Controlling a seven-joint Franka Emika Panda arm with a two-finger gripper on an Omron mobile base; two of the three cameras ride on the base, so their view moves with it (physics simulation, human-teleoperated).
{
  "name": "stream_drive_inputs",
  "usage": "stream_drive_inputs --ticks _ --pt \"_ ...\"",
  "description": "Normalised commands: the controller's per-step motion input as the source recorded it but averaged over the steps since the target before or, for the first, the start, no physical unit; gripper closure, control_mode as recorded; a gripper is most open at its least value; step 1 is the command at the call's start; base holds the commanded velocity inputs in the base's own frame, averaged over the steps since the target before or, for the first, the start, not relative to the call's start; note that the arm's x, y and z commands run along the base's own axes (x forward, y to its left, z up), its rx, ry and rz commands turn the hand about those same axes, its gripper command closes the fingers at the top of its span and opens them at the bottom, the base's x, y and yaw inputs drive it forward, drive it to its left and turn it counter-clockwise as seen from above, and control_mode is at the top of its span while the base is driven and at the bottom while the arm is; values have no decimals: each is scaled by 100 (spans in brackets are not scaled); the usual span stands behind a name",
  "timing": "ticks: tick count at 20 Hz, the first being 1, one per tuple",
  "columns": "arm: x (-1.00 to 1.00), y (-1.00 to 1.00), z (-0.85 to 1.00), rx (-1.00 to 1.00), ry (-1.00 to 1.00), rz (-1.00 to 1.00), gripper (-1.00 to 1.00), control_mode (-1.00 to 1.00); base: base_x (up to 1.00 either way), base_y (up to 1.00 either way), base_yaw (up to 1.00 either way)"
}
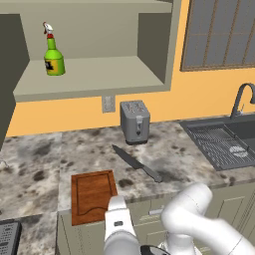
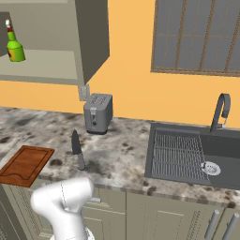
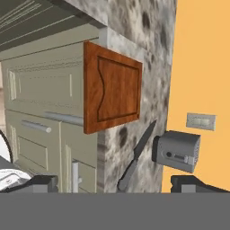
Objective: Move the cutting board and knife to the sink. Then move spray from the cabinet to the counter.
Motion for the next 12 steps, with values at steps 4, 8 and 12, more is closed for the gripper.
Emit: stream_drive_inputs --ticks 4,8,12 --pt "39 0 -19 0 -15 2 -100 -100 0 0 0" --pt "37 -1 -25 0 -12 2 -100 -100 0 0 0" --pt "24 0 -33 0 -5 2 -100 -100 0 0 0"
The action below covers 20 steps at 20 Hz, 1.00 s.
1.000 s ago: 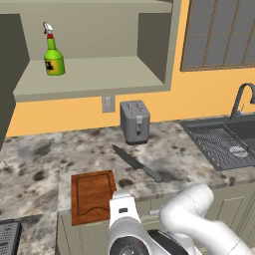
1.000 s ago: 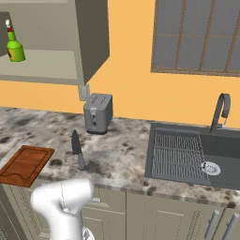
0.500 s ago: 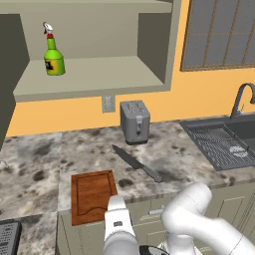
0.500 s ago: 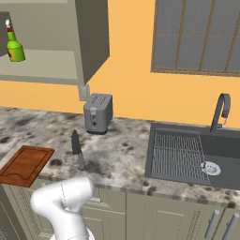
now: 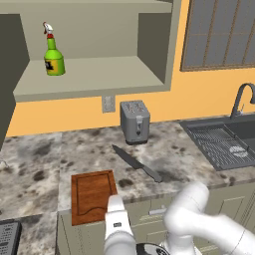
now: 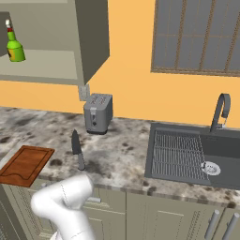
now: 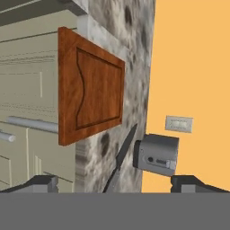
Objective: Move the cutting board and knife to the sink. Then move spray from the cabinet to the counter.
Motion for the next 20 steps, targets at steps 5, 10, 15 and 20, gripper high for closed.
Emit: stream_drive_inputs --ticks 5,10,15,20 --pt "16 0 -36 0 0 2 -100 -100 0 0 0" --pt "16 0 -26 0 -1 2 -100 -100 0 0 0" --pt "14 3 -19 0 -4 2 -100 -100 0 0 0" --pt "10 9 -23 0 -5 2 -100 -100 0 0 0"
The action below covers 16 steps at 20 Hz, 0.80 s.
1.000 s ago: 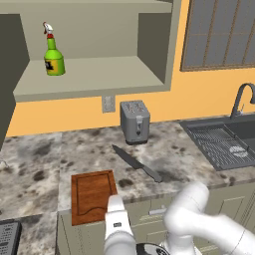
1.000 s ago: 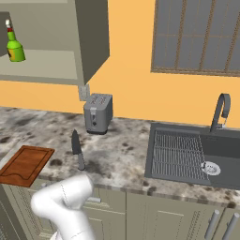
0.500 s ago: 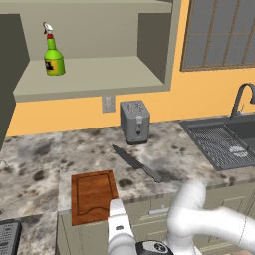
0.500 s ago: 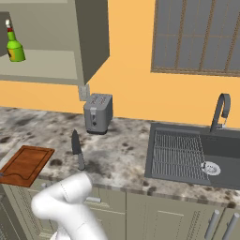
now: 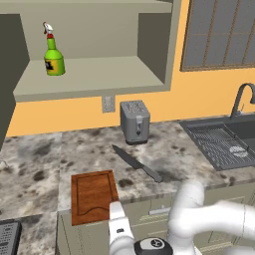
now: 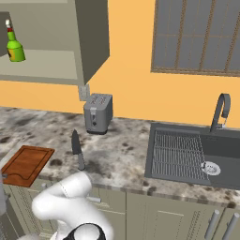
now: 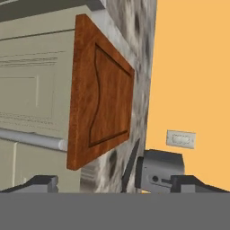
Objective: Move the cutting board and knife to the sink. Then move spray from the cabinet to the counter.
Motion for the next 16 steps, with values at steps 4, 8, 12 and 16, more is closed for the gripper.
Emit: stream_drive_inputs --ticks 4,8,12,16 --pt "11 12 -19 0 -5 2 -100 -100 0 0 0" --pt "14 11 -12 0 -5 1 -100 -100 0 0 0" --pt "15 16 -13 0 -4 0 -100 -100 0 0 0" --pt "12 17 -14 0 -4 0 -100 -100 0 0 0"
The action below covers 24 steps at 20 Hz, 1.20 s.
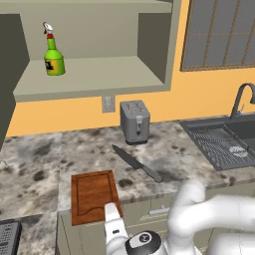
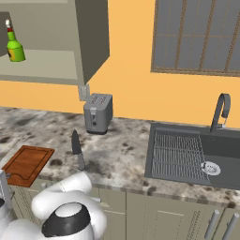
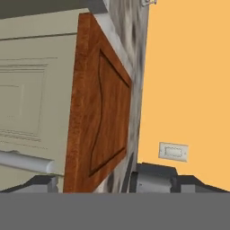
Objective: Move the cutting board and knife to the sink. Then move spray from the cabinet to the counter.
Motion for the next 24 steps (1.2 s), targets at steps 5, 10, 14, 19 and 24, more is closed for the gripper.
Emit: stream_drive_inputs --ticks 5,10,14,19,24 --pt "7 22 -16 0 -3 0 -100 -100 0 0 0" --pt "5 19 -14 0 -4 0 -100 -100 0 0 0" --pt "6 13 -11 0 -5 0 -100 -100 0 0 0" --pt "1 11 -7 0 -6 0 -100 -100 0 0 0" --pt "0 2 -3 0 -10 0 -100 -100 0 0 0"
